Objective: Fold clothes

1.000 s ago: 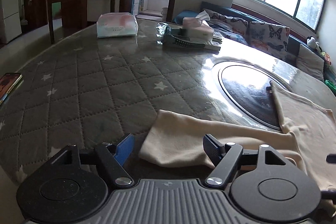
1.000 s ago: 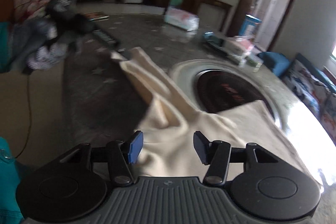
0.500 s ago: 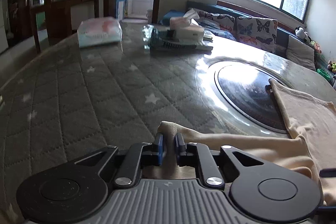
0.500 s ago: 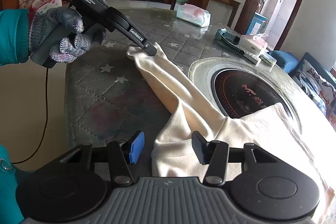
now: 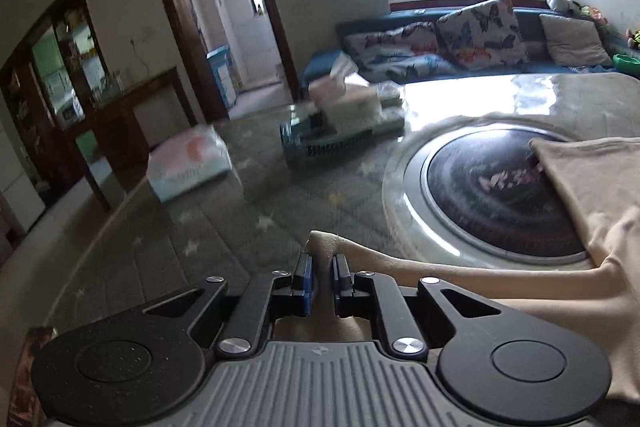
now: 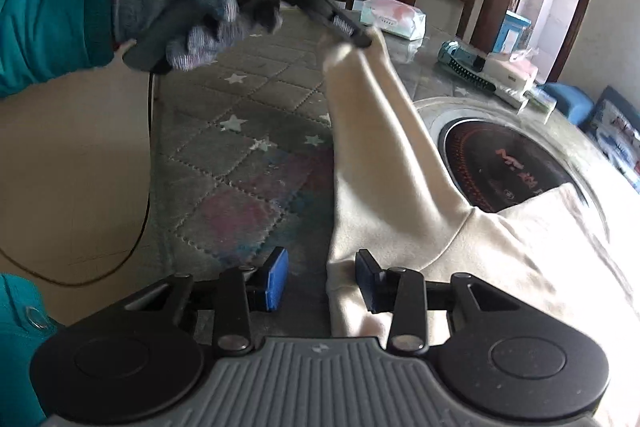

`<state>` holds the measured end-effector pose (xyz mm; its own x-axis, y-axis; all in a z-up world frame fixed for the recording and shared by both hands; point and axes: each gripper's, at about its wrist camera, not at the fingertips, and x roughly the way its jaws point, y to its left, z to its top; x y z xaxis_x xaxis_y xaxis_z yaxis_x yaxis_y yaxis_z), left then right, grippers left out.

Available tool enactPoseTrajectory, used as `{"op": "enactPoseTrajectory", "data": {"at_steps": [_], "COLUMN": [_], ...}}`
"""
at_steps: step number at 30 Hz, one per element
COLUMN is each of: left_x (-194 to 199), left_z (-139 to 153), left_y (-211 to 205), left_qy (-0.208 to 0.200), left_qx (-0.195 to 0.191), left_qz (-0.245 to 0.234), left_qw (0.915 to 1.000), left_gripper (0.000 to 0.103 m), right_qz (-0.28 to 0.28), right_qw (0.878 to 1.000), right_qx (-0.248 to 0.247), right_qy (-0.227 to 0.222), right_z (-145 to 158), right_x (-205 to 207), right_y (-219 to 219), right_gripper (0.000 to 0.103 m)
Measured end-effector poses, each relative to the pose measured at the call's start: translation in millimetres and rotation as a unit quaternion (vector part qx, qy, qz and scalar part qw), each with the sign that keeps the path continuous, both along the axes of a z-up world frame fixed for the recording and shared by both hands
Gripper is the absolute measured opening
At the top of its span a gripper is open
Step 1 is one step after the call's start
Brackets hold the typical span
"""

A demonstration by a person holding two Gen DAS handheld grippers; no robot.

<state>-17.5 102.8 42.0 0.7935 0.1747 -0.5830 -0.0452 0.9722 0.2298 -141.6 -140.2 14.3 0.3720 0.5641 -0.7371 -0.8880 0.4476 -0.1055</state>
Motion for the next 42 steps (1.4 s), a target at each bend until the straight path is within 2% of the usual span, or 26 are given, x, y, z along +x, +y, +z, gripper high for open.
{"op": "enactPoseTrajectory", "data": {"at_steps": [4, 8, 14, 17, 22, 26, 32, 36, 42], "left_x": [3, -4, -38, -49, -48, -35, -28, -31, -27], "left_z": [-6, -1, 5, -1, -12, -20, -19, -16, -18], "left_y": [13, 24, 7, -7, -17, -13, 7, 15, 23], "left_qy": [0.003, 0.003, 0.008, 0.019, 0.035, 0.041, 0.032, 0.021, 0.027], "left_qx": [-0.007, -0.032, -0.095, -0.107, -0.108, -0.087, -0.103, -0.120, -0.142], "left_qz": [0.029, 0.057, 0.012, 0.002, -0.001, 0.017, 0.067, 0.097, 0.131], "left_qw": [0.9995, 0.9979, 0.9954, 0.9941, 0.9935, 0.9953, 0.9919, 0.9878, 0.9808], "left_gripper": [0.015, 0.019, 0.025, 0.025, 0.025, 0.026, 0.029, 0.041, 0.042], "right_qz": [-0.021, -0.064, -0.155, -0.194, -0.203, -0.207, -0.207, -0.204, -0.189], "right_qw": [0.999, 0.997, 0.987, 0.980, 0.978, 0.978, 0.977, 0.978, 0.981], "right_qx": [0.031, 0.047, 0.050, 0.039, 0.029, 0.025, 0.029, 0.031, 0.051], "right_qy": [0.012, 0.012, 0.014, 0.017, 0.026, 0.030, 0.035, 0.025, 0.010], "right_z": [13, 25, 28, 22, 6, -4, -3, 1, 19], "right_x": [11, 31, 83, 108, 121, 128, 128, 125, 112], "right_y": [-6, -15, -32, -38, -37, -36, -30, -30, -33], "right_gripper": [0.038, 0.038, 0.038, 0.036, 0.036, 0.035, 0.035, 0.035, 0.036]}}
